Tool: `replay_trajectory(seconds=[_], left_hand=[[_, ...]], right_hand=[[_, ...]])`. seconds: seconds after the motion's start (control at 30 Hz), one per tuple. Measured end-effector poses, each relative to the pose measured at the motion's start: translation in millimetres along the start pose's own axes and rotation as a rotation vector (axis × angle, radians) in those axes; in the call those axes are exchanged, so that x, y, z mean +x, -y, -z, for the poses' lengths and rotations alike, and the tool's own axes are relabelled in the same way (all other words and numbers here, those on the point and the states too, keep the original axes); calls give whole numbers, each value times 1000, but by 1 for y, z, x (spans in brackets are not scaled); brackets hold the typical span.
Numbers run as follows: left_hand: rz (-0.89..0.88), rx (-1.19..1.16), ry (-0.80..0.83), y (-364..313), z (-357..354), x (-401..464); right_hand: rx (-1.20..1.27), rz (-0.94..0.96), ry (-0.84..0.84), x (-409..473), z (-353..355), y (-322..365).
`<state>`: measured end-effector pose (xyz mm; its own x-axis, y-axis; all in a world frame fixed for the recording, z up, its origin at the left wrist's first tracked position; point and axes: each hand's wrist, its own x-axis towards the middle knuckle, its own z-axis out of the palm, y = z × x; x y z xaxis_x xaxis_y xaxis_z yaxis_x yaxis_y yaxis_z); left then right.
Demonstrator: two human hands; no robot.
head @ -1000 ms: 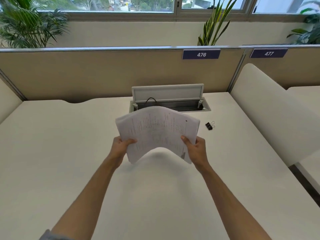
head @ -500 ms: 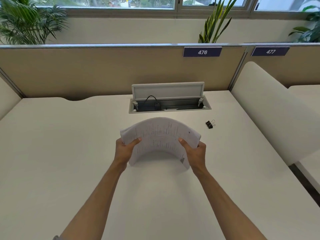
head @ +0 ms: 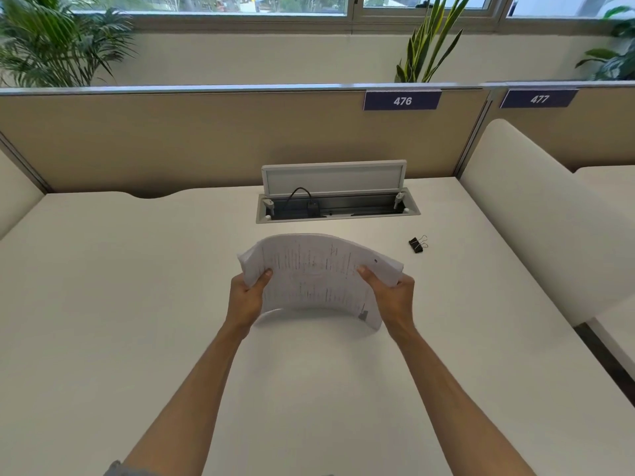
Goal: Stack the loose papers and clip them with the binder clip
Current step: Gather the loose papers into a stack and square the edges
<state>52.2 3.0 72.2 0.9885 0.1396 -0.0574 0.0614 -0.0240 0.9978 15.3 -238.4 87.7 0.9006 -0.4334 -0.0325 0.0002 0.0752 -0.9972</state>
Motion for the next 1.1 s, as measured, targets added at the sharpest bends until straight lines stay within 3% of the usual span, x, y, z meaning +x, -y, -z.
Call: replay_trajectory(seconds=[0.13,0.33,0.47,0.57,0.73,0.87,0.97,1.1], left_hand=[[-119,166,11,-19,3,5],[-297,350,120,-58,7,16],[-458,506,228,-84,-1,17],[-561,617,309,-104,-4,13],[-458,589,290,-120,15,22],[-175,103,254,-118,37,26],[17,-159,408,-95,37,23],[163,-254,566,-72,10,2]], right_hand=[[-271,226,12,20,8,27],[-765,426,315,39,8,65],[-773,404,504,34,-12,78],[-710,383,513,31,-19,79],[-535,320,500,33,-8,78],[-283,176,485,32,8,79],[-118,95,420,29,9,68],[12,60,324,22,-3,55]])
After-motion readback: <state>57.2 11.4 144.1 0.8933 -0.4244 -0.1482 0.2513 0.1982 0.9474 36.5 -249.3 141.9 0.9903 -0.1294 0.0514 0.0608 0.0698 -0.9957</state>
